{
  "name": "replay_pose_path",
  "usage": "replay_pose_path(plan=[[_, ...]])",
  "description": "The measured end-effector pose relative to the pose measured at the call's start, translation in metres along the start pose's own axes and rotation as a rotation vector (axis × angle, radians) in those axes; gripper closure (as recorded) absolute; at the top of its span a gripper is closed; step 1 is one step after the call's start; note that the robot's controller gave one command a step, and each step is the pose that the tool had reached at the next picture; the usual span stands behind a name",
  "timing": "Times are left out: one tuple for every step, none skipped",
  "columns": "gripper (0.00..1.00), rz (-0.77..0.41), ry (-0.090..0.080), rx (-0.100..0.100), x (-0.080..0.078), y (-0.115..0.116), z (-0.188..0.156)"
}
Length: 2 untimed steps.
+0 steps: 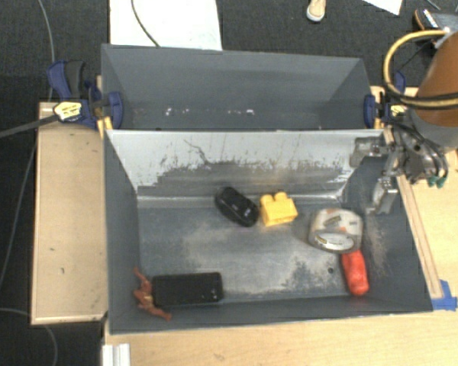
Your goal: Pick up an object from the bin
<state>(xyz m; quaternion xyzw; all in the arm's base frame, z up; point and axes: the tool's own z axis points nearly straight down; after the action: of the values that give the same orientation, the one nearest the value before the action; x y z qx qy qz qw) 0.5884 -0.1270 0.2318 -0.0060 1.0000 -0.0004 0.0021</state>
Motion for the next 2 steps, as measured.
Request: replay_pose_path(plan=[[0.0,0.0,0.0,0.0,0.0,0.0,0.0],[0.0,-0.006,-0.002,0.0,0.063,-0.018,0.032]])
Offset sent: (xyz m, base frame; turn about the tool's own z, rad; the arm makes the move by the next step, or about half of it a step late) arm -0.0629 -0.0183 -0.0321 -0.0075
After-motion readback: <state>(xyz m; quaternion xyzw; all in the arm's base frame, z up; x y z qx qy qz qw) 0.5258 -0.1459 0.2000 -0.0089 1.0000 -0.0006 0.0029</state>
